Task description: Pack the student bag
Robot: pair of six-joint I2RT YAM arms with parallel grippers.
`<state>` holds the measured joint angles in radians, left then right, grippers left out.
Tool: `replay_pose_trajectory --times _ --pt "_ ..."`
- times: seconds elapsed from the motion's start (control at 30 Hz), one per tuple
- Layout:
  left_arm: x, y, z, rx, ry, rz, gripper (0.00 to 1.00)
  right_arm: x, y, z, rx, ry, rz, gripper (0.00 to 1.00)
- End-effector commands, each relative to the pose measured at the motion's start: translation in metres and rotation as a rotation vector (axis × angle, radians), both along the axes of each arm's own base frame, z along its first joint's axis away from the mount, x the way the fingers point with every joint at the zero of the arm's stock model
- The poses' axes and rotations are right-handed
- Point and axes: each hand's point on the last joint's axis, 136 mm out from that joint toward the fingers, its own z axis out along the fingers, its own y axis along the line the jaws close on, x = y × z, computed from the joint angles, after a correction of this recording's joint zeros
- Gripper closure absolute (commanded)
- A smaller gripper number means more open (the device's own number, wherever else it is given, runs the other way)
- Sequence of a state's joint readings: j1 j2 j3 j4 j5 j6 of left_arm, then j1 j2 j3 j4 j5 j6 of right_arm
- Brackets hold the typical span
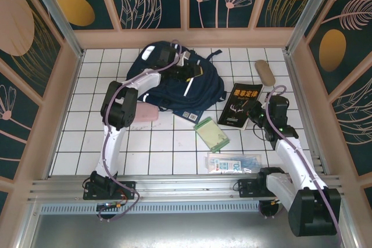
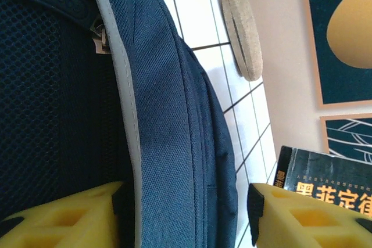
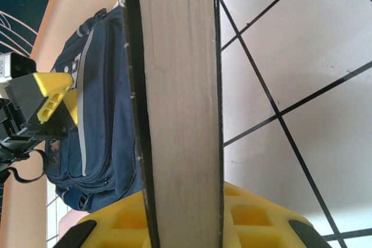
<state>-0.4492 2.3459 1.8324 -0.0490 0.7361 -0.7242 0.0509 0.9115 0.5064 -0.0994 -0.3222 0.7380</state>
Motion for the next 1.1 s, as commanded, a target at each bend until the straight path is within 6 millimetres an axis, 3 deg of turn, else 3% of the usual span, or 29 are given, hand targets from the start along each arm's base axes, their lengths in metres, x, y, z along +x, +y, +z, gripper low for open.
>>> replay_pose_trajectory --times 0.0,0.07,0.23,0.33,0.43,0.6,0.8,0.93,1.07 --pt "-0.002 -0.003 -0.013 0.075 -0.012 -0.016 0.45 0.016 0.004 0.034 0.031 -0.129 0.021 1.0" --pt "-0.003 -0.006 -0.014 0.08 -0.016 -0.023 0.51 0.016 0.004 0.032 0.033 -0.123 0.023 1.0" --pt "-0.008 -0.017 -0.021 0.139 -0.039 -0.064 0.82 0.016 -0.003 0.029 0.032 -0.084 -0.026 1.0" --pt "-0.005 -0.011 -0.016 0.186 -0.085 -0.062 1.0 0.016 -0.004 0.032 0.031 -0.072 -0.036 1.0" --pt "0.001 0.0 0.016 0.172 -0.138 -0.041 1.0 0.017 -0.003 0.038 0.025 -0.072 -0.029 1.0" --pt "0.008 0.02 0.105 0.102 -0.248 -0.002 1.0 0.021 0.001 0.056 0.034 -0.122 -0.007 1.0" --pt "-0.003 0.049 0.207 -0.023 -0.362 0.05 1.0 0.033 0.021 0.08 0.099 -0.199 0.065 1.0" --pt "-0.016 0.063 0.249 -0.098 -0.408 0.05 1.0 0.048 0.034 0.09 0.134 -0.209 0.094 1.0" --pt "-0.024 0.084 0.276 -0.157 -0.436 0.057 1.0 0.063 0.05 0.105 0.161 -0.243 0.122 1.0"
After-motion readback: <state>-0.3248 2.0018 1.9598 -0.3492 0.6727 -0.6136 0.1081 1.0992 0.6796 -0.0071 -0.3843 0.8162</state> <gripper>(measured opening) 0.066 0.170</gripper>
